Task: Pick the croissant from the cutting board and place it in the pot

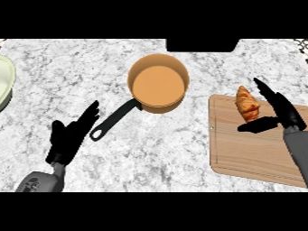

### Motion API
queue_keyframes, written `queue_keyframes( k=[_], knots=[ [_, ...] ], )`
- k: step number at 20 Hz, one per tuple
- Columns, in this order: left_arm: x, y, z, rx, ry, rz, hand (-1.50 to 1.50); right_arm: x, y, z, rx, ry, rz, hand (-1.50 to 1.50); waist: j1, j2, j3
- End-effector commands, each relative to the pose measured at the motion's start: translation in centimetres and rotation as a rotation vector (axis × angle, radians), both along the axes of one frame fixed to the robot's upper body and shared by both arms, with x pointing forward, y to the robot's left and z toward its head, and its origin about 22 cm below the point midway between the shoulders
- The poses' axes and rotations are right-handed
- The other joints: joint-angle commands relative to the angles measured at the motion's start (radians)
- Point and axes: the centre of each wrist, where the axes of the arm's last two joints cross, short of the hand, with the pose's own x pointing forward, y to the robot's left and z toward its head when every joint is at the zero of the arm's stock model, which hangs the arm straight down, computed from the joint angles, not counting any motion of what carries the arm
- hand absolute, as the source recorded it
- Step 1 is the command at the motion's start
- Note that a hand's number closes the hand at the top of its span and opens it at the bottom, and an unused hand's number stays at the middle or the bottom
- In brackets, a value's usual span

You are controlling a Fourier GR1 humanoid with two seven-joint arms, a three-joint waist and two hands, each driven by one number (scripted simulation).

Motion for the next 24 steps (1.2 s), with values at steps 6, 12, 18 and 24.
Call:
queue_keyframes(
  k=[6,12,18,24],
  knots=[
    [1.2,-1.5,-0.3,-0.001,0.020,-0.014,0.00,-1.2,-1.2,-4.5,-0.094,0.001,0.112,1.50,0.003,0.005,0.000],
    [1.2,0.8,0.9,-0.007,-0.004,-0.005,0.00,-0.7,-0.4,-5.4,0.029,-0.050,0.085,1.50,0.008,0.004,0.000],
    [-0.6,1.4,-1.1,-0.011,0.017,-0.011,0.00,-1.9,-2.0,-5.7,0.017,-0.204,0.105,1.50,0.001,0.002,-0.001],
    [-1.4,1.3,-0.6,0.018,0.033,0.033,0.00,-5.2,2.2,-8.7,0.317,-0.322,-0.035,1.50,-0.042,-0.017,-0.002]
  ],
)
